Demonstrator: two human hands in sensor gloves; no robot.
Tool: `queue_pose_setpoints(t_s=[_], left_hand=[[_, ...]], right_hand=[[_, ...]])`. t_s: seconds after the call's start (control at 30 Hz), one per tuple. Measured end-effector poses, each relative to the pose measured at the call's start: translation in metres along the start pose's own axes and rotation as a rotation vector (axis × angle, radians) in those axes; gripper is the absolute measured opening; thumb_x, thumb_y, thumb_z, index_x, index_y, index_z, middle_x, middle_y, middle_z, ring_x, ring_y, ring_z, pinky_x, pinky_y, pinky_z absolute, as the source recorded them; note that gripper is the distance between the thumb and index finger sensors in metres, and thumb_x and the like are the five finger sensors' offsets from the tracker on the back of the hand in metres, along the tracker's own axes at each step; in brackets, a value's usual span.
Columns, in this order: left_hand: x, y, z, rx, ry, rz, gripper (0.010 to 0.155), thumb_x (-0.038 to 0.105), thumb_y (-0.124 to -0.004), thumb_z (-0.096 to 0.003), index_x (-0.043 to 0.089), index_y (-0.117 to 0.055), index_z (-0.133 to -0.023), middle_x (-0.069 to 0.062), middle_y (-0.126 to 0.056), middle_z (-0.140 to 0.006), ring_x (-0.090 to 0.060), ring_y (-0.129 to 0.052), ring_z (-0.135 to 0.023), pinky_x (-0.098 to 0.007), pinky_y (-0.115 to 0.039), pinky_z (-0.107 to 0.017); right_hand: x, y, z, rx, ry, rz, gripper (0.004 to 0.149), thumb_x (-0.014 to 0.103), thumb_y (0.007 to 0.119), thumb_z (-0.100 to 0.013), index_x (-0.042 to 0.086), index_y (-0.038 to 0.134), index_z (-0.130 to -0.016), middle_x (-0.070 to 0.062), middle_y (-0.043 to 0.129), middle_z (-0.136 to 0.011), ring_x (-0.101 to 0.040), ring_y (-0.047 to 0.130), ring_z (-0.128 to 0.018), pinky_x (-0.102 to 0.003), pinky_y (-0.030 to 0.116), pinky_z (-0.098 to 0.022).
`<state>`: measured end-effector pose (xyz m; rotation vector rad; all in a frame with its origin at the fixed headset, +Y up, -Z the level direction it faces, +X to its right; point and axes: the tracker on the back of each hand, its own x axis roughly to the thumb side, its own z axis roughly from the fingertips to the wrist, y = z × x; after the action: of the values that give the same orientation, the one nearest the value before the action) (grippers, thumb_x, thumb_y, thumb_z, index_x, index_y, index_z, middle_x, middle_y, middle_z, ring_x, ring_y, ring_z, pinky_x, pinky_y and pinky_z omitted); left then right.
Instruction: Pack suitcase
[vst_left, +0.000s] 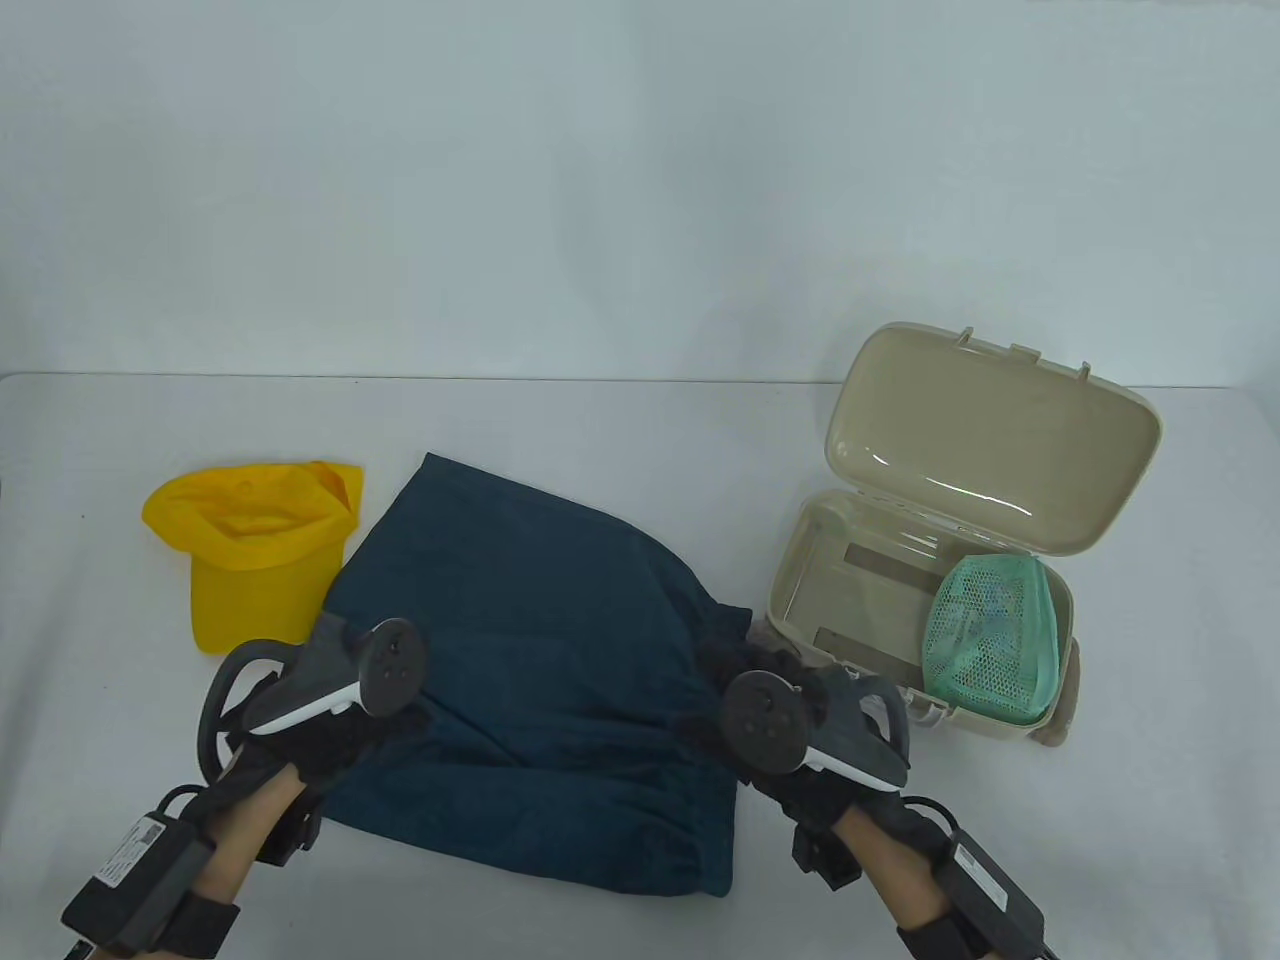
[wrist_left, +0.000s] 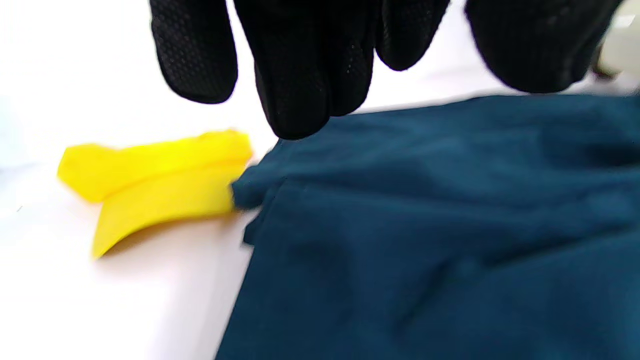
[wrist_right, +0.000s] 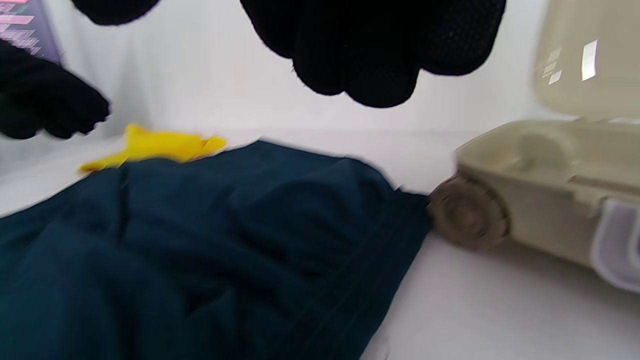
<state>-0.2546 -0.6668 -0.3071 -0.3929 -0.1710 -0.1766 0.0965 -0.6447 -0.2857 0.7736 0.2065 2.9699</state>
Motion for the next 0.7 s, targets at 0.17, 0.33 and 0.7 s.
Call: queue_pose_setpoints(t_s=[0.17,0.33,0.7], left_hand=[[-0.009,-0.034,-0.008,-0.162,-0.027,-0.013,0.071,0.054,-0.079,-0.0455,0.034,-0.055,-0.109,0.001,-0.073,-0.112,-0.024,-0.086,-0.098,-0.055,-0.067,-0.074],[-0.006,-0.057,-0.016,-0.268,-0.03,-0.072,0.072,0.054,-0.079,-0.045,0.033,-0.054,-0.109,0.0,-0.064,-0.117,-0.026,-0.077,-0.105,-0.054,-0.065,-0.075],[-0.009,-0.078,-0.016,-0.31,-0.016,-0.107,0.081,0.055,-0.08,-0.0439,0.032,-0.043,-0.112,-0.007,-0.046,-0.12,-0.031,-0.064,-0.109,-0.049,-0.062,-0.078]], right_hand=[[0.025,0.023,-0.005,0.232,-0.151,0.079,0.059,0.06,0.068,-0.047,0.025,0.071,-0.095,0.001,0.089,-0.085,-0.022,0.095,-0.071,-0.044,0.08,-0.058],[0.035,0.055,-0.009,0.448,-0.202,0.137,0.047,0.053,0.073,-0.048,0.027,0.079,-0.088,0.004,0.095,-0.078,-0.021,0.098,-0.068,-0.044,0.082,-0.056],[0.034,0.092,-0.011,0.411,-0.147,0.391,0.056,0.06,0.07,-0.045,0.029,0.073,-0.093,0.004,0.088,-0.089,-0.027,0.09,-0.086,-0.053,0.073,-0.066]])
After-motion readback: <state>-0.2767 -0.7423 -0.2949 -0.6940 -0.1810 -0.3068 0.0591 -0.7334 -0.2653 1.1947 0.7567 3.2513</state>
